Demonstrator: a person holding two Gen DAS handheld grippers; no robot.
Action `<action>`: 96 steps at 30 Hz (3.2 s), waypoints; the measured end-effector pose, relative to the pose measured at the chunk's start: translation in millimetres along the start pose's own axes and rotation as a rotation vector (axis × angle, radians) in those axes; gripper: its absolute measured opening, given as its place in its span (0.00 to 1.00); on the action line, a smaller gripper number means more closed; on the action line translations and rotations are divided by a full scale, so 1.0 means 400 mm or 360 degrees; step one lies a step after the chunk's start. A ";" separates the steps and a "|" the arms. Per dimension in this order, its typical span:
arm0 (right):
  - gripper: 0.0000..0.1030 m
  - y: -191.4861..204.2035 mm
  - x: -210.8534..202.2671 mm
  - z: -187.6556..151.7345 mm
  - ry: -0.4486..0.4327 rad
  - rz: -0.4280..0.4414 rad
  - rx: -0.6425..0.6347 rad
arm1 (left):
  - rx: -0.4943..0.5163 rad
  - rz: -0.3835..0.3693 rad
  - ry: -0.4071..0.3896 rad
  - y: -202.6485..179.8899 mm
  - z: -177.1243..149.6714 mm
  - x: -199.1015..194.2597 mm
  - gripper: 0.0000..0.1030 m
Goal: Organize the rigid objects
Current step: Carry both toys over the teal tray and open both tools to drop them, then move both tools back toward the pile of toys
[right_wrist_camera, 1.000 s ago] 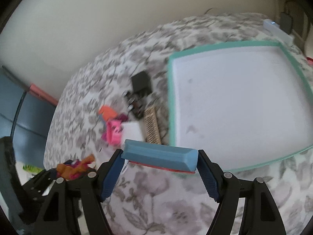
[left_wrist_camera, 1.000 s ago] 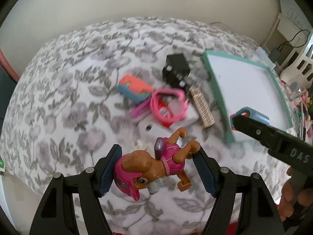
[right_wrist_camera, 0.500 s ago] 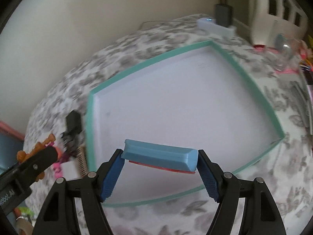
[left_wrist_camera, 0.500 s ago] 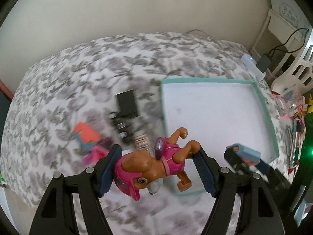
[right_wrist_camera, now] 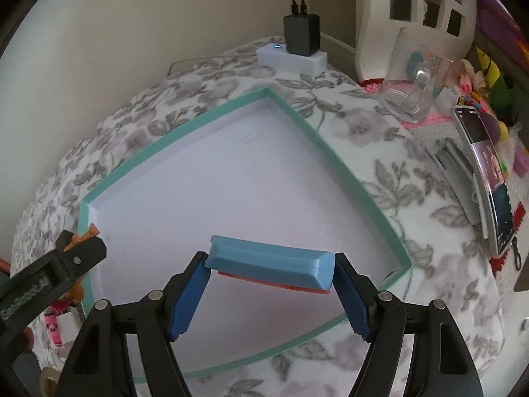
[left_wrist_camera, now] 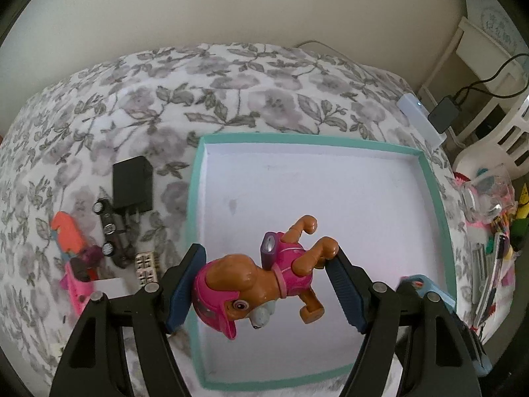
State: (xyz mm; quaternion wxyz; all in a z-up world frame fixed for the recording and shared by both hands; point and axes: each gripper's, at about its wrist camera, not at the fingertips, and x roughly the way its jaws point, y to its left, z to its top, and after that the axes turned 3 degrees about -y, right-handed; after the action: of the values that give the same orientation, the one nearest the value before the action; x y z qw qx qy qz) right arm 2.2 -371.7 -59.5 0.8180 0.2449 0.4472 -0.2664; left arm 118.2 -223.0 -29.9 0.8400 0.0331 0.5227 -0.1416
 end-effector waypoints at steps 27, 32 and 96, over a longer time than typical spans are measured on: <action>0.83 -0.041 0.038 0.002 0.0031 -0.0114 0.0027 | -0.0018 -0.0013 0.0065 -0.005 -0.035 0.064 0.88; 0.96 -0.036 0.031 0.002 -0.0005 -0.0112 0.0003 | -0.0041 0.0019 0.0021 0.012 -0.030 0.045 0.89; 1.00 0.556 -0.112 -0.331 0.0245 0.0724 -0.0967 | -0.0539 0.0679 0.0048 0.578 -0.189 -0.244 0.98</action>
State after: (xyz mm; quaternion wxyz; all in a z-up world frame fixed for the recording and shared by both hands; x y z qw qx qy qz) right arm 47.7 -113.5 -48.3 0.8555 0.1035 0.5001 0.0856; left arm 75.0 33.8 1.3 0.8365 0.0036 0.5326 0.1285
